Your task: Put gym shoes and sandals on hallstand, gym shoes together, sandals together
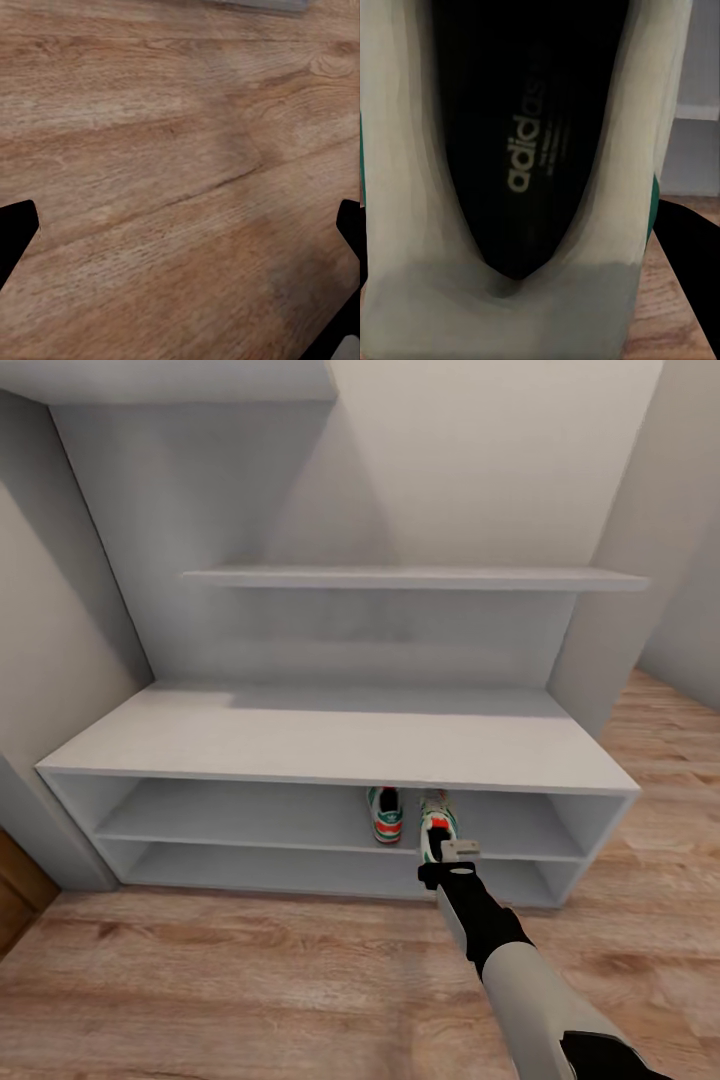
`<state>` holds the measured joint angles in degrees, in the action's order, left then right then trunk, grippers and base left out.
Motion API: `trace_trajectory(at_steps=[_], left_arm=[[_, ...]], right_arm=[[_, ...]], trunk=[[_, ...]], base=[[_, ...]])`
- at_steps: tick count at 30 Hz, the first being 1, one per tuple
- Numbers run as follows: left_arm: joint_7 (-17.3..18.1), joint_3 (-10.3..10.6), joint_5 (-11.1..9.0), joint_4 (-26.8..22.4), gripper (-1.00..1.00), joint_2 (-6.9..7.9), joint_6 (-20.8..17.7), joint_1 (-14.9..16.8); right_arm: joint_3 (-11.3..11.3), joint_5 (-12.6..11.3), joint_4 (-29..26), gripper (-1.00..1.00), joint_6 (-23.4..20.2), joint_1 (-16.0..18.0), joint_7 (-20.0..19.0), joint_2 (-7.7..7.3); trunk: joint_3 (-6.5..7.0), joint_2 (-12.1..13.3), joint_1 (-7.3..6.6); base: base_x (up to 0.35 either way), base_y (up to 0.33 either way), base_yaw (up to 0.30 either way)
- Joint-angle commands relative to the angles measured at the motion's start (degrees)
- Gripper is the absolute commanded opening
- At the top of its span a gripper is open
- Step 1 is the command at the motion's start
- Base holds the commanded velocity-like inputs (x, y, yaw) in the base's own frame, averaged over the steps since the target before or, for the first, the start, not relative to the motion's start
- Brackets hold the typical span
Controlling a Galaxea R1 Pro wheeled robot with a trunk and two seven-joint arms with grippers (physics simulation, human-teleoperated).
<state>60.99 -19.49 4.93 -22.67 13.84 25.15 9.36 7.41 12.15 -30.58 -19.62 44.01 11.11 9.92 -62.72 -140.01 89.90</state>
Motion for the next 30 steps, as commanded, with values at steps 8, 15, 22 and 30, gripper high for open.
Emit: trace_trajectory(at_steps=[8, 15, 22, 30], left_arm=[[0.1, -0.2, 0.6, 0.0, 1.0, -0.12, 0.2, 0.0], [0.0, 0.0, 0.6, 0.0, 1.0, -0.13, 0.2, 0.0], [0.0, 0.0, 0.6, 0.0, 1.0, -0.13, 0.1, 0.0], [0.0, 0.1, 0.6, 0.0, 1.0, -0.13, 0.1, 0.0]], right_arm=[[0.3, 0.6, -0.3, -1.0, -0.3, 0.0, 0.0, 0.08], [0.3, 0.6, -0.3, -1.0, -0.3, 0.0, 0.0, 0.08], [0.4, 0.6, -0.4, -1.0, -0.3, 0.0, 0.0, 0.08], [0.4, 0.6, -0.4, -1.0, -0.3, 0.0, 0.0, 0.08]], trunk=[[-0.05, 0.0, 0.01], [-0.05, 0.0, 0.01], [-0.05, 0.0, 0.01], [-0.05, 0.0, 0.01]], base=[[0.221, 0.0, 0.0], [0.16, 0.0, 0.0], [0.184, 0.0, 0.0], [0.175, 0.0, 0.0]])
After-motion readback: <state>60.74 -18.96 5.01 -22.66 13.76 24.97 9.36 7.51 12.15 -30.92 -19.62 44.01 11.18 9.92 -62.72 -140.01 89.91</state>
